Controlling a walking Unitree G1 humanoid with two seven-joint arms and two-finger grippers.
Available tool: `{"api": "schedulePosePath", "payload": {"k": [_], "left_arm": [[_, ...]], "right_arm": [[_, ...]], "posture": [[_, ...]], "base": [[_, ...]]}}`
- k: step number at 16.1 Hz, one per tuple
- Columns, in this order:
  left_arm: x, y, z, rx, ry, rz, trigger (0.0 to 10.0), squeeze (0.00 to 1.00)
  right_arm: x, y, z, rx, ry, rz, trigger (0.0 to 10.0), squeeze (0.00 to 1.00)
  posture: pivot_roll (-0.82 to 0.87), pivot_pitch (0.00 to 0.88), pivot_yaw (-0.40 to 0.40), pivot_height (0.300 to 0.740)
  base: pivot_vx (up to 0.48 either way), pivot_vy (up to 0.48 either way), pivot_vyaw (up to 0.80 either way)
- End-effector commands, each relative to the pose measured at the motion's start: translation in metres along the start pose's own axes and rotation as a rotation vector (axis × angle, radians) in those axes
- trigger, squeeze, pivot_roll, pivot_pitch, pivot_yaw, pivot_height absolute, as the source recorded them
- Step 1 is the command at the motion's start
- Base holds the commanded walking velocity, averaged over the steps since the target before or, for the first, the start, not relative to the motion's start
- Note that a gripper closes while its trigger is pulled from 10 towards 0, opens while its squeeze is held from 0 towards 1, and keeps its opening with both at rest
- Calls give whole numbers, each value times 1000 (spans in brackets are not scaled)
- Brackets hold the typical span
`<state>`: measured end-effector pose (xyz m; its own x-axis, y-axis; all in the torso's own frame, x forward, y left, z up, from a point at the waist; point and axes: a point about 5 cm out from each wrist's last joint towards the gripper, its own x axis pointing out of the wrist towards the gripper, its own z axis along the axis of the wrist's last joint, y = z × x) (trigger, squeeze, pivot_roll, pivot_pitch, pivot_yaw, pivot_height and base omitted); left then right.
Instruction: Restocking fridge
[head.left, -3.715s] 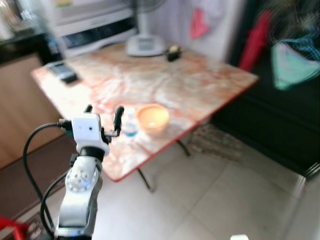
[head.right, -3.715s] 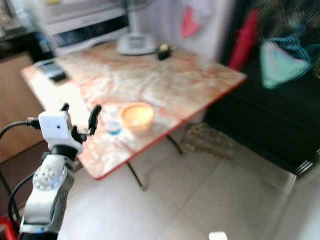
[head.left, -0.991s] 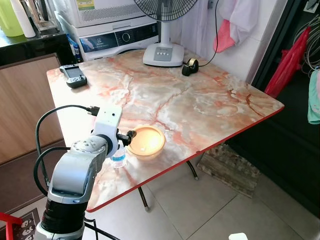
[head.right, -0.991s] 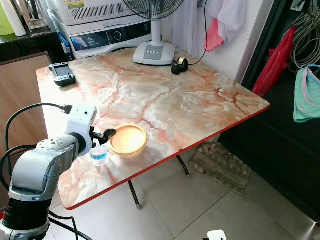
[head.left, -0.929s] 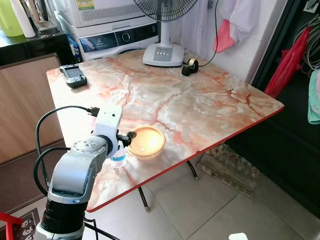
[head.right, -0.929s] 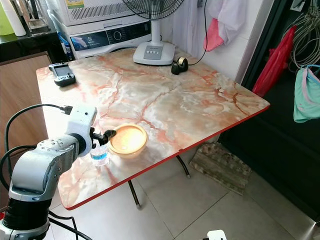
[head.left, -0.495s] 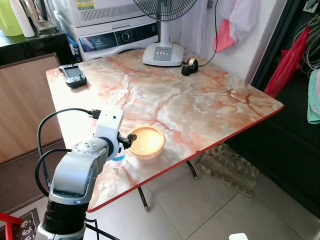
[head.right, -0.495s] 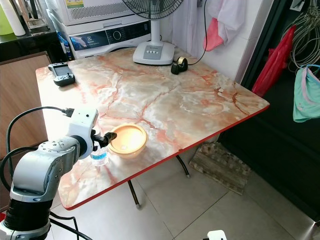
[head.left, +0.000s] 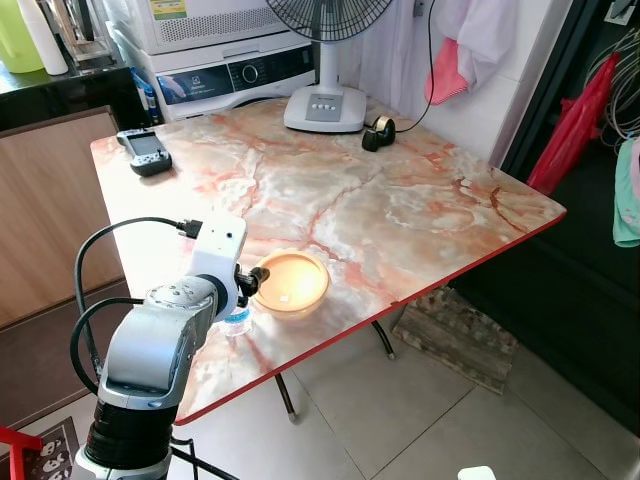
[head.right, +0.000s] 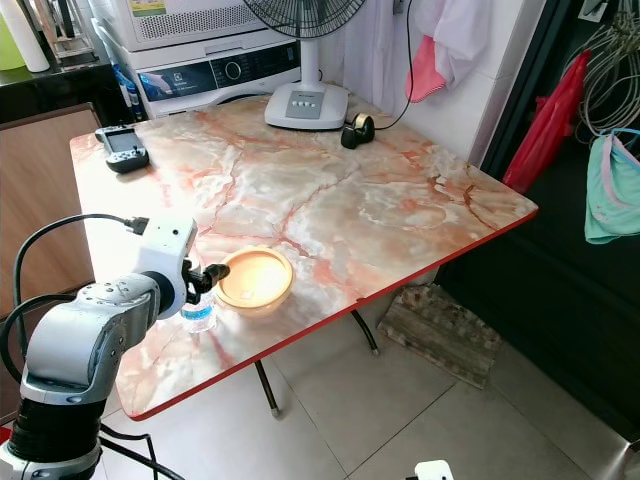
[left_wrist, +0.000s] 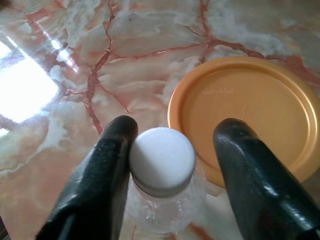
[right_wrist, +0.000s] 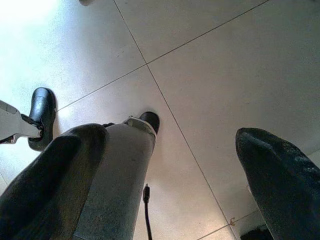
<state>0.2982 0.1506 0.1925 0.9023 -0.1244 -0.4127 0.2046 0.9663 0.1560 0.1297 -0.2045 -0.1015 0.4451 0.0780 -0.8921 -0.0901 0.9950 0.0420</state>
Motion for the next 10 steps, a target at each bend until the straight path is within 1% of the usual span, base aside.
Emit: {"api": "schedulePosePath", "payload": {"k": [1,10], "left_arm": [[-1,-3,-1,5,13,-20,0,0],[-1,-2,-6,26,38,-17,0,0]], "right_arm": [[0,-1,0,-8,9,-2,10000,0],[0,-1,0,-12,10,5,10000,0]], "posture": [[133,0,-32,740],[133,0,-29,740]], "base": [[0,0,0],[0,0,0]]}}
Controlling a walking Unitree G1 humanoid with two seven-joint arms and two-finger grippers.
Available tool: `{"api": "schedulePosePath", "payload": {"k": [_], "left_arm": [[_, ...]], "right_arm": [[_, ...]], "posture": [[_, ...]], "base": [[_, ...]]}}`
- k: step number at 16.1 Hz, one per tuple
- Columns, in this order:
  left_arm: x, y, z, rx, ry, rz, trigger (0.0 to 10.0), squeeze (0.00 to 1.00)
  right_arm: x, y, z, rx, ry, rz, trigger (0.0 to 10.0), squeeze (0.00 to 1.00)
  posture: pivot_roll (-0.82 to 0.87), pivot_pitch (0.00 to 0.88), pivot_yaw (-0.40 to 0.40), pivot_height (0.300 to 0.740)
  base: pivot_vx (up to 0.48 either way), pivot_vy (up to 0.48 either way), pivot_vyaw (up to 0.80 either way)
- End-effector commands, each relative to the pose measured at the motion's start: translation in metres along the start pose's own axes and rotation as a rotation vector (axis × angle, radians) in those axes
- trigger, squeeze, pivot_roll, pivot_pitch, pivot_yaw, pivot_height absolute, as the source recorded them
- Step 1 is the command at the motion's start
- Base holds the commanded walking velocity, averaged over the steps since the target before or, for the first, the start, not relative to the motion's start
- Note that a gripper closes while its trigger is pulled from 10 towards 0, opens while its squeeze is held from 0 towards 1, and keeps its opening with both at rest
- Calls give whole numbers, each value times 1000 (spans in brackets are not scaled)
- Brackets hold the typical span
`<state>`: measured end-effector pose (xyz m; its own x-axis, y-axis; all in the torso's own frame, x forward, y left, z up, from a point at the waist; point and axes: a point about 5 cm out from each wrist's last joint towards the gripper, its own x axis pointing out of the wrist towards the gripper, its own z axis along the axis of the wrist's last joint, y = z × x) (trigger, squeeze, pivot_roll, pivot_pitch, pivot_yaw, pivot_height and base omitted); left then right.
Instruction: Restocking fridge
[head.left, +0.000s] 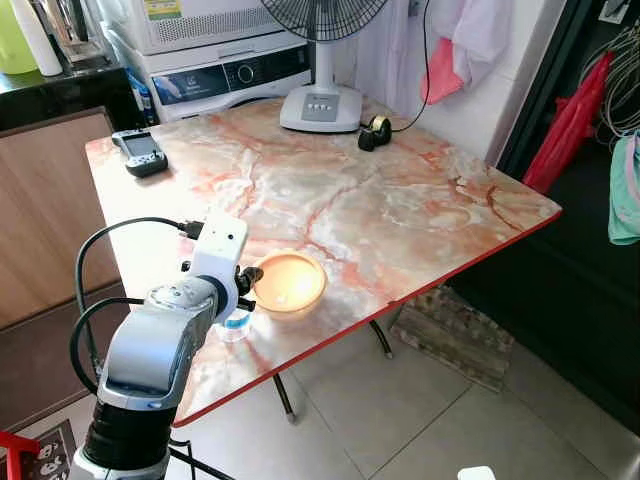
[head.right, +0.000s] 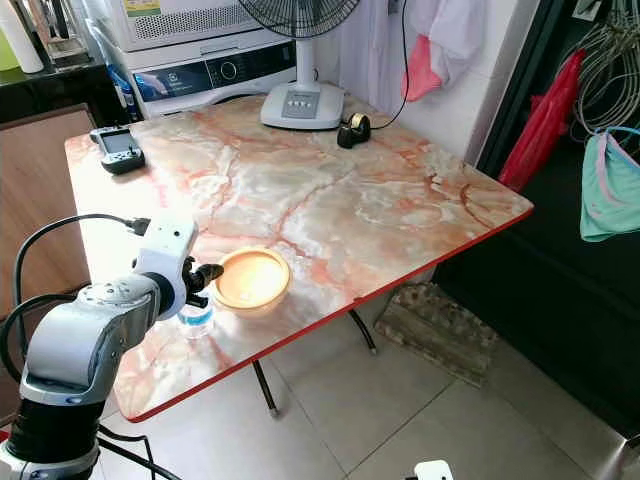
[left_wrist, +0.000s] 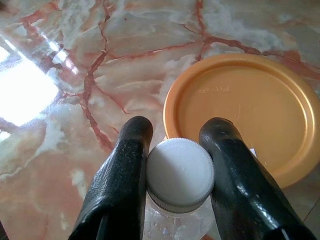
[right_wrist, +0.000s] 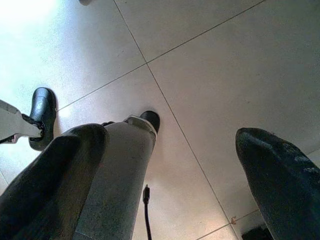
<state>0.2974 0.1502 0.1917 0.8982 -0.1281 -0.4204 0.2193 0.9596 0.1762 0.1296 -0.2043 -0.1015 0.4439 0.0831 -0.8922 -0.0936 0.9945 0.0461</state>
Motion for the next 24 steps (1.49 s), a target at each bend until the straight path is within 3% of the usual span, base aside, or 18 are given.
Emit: {"api": "schedulePosePath", "payload": {"k": [1,5,8,10,12,14,16,18,20,21,23,24], "left_arm": [[-1,-2,-6,4,33,-13,0,0],[-2,1,-6,21,26,10,0,0],[-6,29,19,8,-157,202,0,0],[-14,60,18,22,-215,382,10000,0],[-21,84,6,-2,-214,502,10000,0],[-30,123,-49,-19,-96,709,10000,0],[-37,134,-90,-24,-5,797,10000,0],[-42,131,-135,20,81,864,10000,0],[-43,118,-164,52,119,848,10000,0],[-41,103,-190,35,157,788,10000,0],[-37,86,-210,31,179,696,10000,0],[-33,70,-229,-23,160,637,10000,0]], "right_arm": [[0,-1,0,-10,9,-1,10000,0],[0,-1,0,-10,9,0,10000,0],[0,-1,0,-10,8,1,10000,0],[0,0,0,-10,8,2,10000,0],[0,0,0,-7,7,2,10000,0],[0,1,0,-9,9,2,10000,0],[0,1,0,-9,10,2,10000,0],[0,1,-1,-11,12,3,10000,0],[0,1,-1,-13,13,4,10000,0],[0,1,-1,-16,13,5,10000,0],[0,0,-2,-19,13,2,10000,0],[0,0,-2,-22,13,0,10000,0]], "posture": [[133,0,-29,740],[134,0,-28,740],[137,0,-28,740],[134,0,-26,740],[133,0,-23,740],[139,0,-22,740],[139,0,-18,740],[141,0,-16,740],[139,0,-16,740],[139,0,-16,740],[133,0,-22,740],[134,0,-24,740]], "base": [[0,0,0],[0,0,0],[0,0,0],[0,0,0],[0,0,0],[0,0,0],[0,0,0],[0,0,0],[0,0,0],[0,0,0],[0,0,0],[0,0,0]]}}
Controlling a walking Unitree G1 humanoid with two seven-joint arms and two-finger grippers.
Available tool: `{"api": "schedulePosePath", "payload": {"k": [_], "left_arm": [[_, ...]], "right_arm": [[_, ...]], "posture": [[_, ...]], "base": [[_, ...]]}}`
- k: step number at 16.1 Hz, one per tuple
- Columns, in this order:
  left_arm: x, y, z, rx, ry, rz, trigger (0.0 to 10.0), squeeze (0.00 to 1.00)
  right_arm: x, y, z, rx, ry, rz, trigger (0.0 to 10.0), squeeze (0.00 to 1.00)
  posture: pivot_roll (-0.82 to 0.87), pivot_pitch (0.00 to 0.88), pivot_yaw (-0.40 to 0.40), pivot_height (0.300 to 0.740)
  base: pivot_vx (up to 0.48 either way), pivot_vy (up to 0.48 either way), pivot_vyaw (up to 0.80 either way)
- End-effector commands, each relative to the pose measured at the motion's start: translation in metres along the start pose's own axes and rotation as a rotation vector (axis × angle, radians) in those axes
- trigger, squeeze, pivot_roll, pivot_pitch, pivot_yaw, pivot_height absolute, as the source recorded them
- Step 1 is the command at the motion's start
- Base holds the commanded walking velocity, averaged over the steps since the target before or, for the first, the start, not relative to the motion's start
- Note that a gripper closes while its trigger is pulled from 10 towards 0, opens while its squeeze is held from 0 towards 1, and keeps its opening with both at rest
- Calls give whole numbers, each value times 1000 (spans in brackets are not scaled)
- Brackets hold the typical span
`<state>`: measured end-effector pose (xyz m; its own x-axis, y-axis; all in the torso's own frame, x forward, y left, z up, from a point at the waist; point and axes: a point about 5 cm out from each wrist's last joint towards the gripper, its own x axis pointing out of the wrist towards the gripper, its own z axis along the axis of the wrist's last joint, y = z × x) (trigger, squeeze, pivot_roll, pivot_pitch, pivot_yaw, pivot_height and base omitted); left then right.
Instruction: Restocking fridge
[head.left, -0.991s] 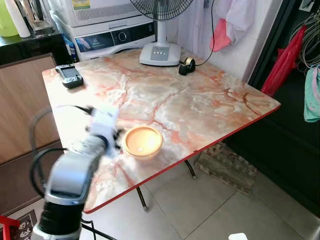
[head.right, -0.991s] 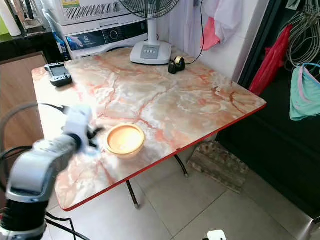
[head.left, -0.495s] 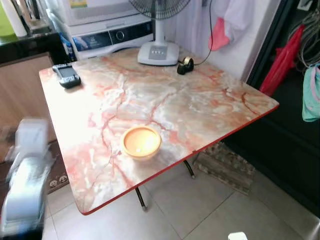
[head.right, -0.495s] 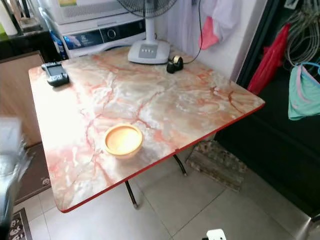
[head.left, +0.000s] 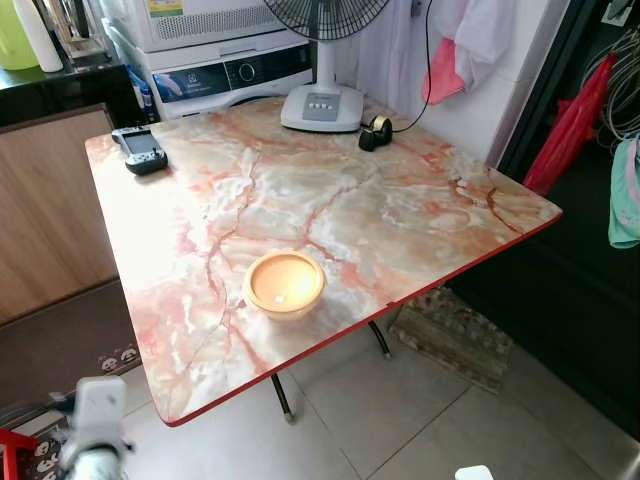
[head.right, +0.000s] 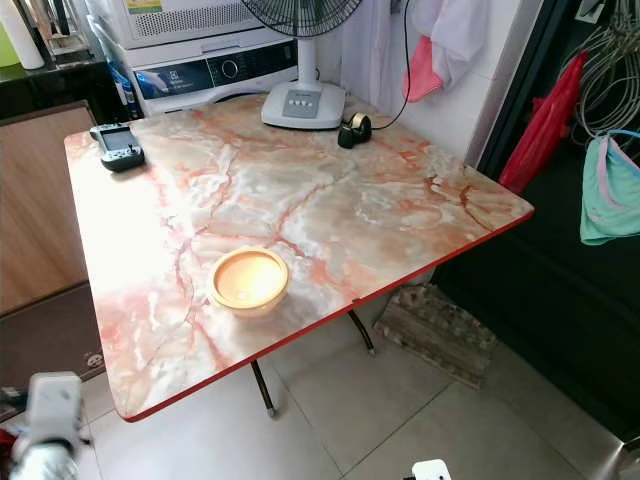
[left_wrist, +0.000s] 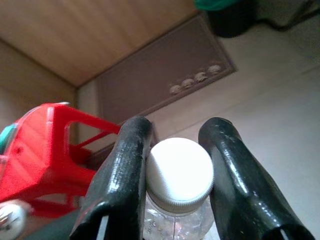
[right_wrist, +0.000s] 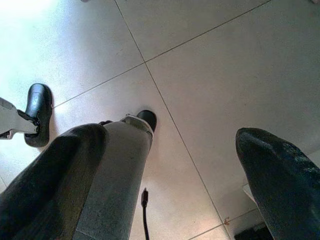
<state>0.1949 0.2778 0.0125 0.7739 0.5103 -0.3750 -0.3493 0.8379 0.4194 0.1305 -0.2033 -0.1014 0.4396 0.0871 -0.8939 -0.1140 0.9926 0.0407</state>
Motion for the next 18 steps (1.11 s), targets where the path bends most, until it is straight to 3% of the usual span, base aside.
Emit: {"api": "schedulePosePath", "payload": {"k": [1,3,4,6,9,13,18], "left_arm": [[-4,-10,-15,-6,16,-45,10000,0],[-15,-25,-40,5,54,-48,10000,0],[-15,-25,-43,-21,56,-40,10000,0],[-16,-29,-53,2,78,-46,10000,0],[-24,-44,-88,-37,249,-104,10000,0],[-23,-54,-93,101,285,-202,10000,0],[-17,-48,-94,89,301,-189,10000,0]], "right_arm": [[-1,-1,-2,-2,9,-7,10000,0],[-1,-2,-3,3,7,-10,10000,0],[-1,-3,-3,4,7,-11,10000,0],[-1,-4,-2,1,10,-14,10000,0],[-2,-7,-1,3,9,-21,10000,0],[-2,-9,-1,20,5,-31,10000,0],[-1,-7,-1,54,-3,-38,10000,0]], "posture": [[134,0,-24,740],[116,0,-27,740],[119,0,-30,740],[130,0,-40,740],[116,0,-54,740],[97,0,-55,740],[88,0,-31,740]], "base": [[0,0,0],[0,0,0],[0,0,0],[0,0,0],[0,0,0],[0,0,0],[0,0,0]]}}
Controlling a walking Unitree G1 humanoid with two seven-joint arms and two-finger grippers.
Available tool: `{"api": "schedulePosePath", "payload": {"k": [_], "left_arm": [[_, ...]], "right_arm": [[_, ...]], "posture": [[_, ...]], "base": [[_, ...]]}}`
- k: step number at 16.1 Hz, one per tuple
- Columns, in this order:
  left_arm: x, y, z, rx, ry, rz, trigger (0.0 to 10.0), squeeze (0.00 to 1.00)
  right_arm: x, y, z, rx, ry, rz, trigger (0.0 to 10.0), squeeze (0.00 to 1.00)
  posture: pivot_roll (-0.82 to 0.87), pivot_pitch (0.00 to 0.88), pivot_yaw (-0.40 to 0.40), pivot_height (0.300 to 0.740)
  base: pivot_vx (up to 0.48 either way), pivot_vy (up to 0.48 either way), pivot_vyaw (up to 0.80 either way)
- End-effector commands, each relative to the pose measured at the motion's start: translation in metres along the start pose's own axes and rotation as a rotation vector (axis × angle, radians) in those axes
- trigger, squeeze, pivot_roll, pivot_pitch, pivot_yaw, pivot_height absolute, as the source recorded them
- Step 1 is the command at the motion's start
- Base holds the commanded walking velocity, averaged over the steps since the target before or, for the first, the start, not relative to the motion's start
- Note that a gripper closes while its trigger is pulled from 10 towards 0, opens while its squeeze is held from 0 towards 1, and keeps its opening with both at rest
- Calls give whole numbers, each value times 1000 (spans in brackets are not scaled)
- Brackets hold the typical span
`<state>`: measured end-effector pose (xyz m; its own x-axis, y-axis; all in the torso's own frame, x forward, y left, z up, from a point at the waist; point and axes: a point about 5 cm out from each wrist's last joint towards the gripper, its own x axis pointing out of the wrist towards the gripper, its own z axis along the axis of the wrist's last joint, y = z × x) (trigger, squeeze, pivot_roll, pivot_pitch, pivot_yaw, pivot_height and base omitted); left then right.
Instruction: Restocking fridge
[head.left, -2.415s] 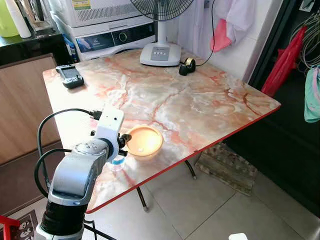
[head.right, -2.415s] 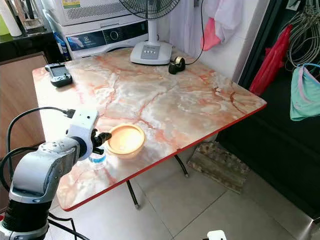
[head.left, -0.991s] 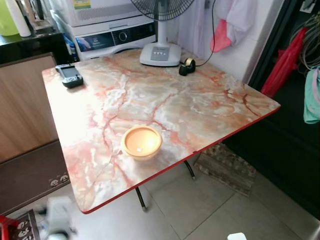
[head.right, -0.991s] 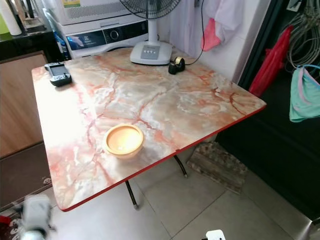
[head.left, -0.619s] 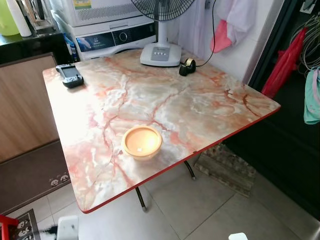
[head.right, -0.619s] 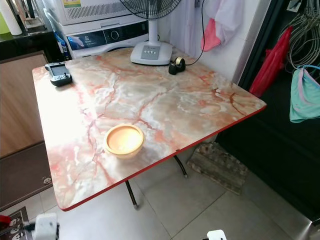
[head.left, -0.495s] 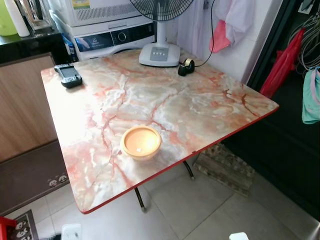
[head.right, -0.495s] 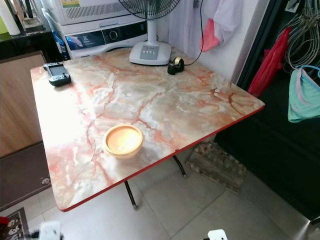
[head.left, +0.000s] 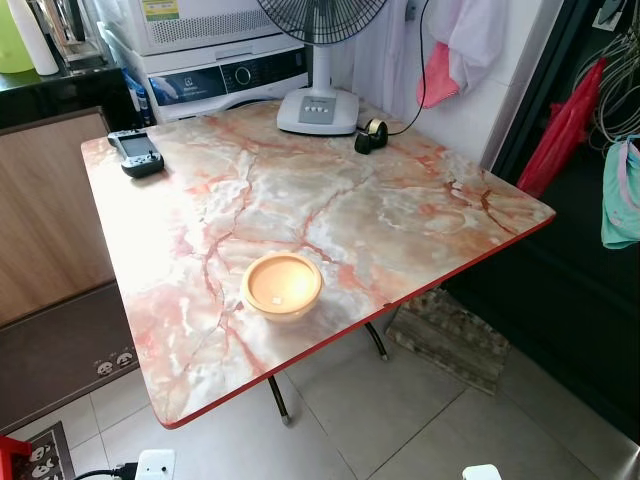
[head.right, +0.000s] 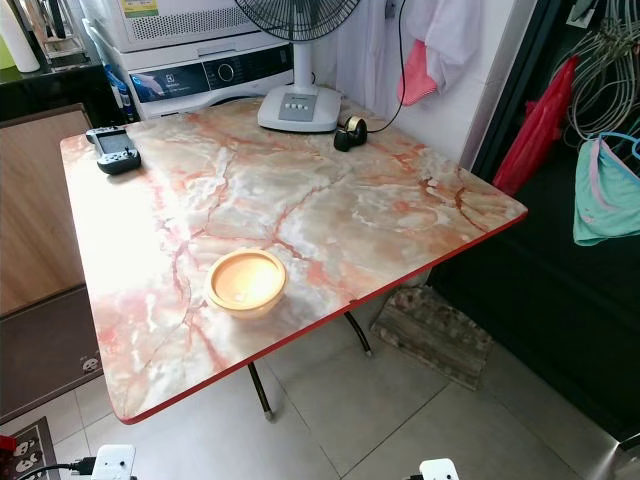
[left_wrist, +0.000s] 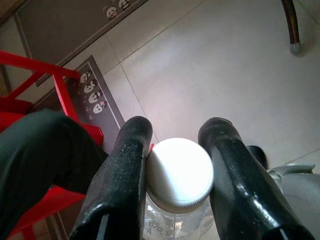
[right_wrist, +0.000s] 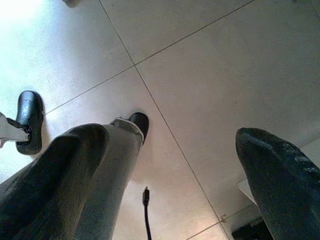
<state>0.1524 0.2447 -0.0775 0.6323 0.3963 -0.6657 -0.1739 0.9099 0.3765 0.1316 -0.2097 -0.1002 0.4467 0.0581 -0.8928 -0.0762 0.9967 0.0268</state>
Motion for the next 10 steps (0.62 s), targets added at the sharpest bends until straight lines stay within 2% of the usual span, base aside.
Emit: {"api": "schedulePosePath", "payload": {"k": [1,9,10], "left_arm": [[0,3,-4,23,12,-5,10000,0],[-3,-1,-11,7,45,-18,10000,0],[-3,-1,-13,4,51,-19,10000,0]], "right_arm": [[0,1,-2,31,2,-7,10000,0],[1,2,-2,52,0,-14,10000,0],[0,2,-1,52,-1,-16,10000,0]], "posture": [[85,0,-27,740],[84,0,-32,740],[86,0,-36,740]], "base": [[0,0,0],[0,0,0],[-244,0,0]]}}
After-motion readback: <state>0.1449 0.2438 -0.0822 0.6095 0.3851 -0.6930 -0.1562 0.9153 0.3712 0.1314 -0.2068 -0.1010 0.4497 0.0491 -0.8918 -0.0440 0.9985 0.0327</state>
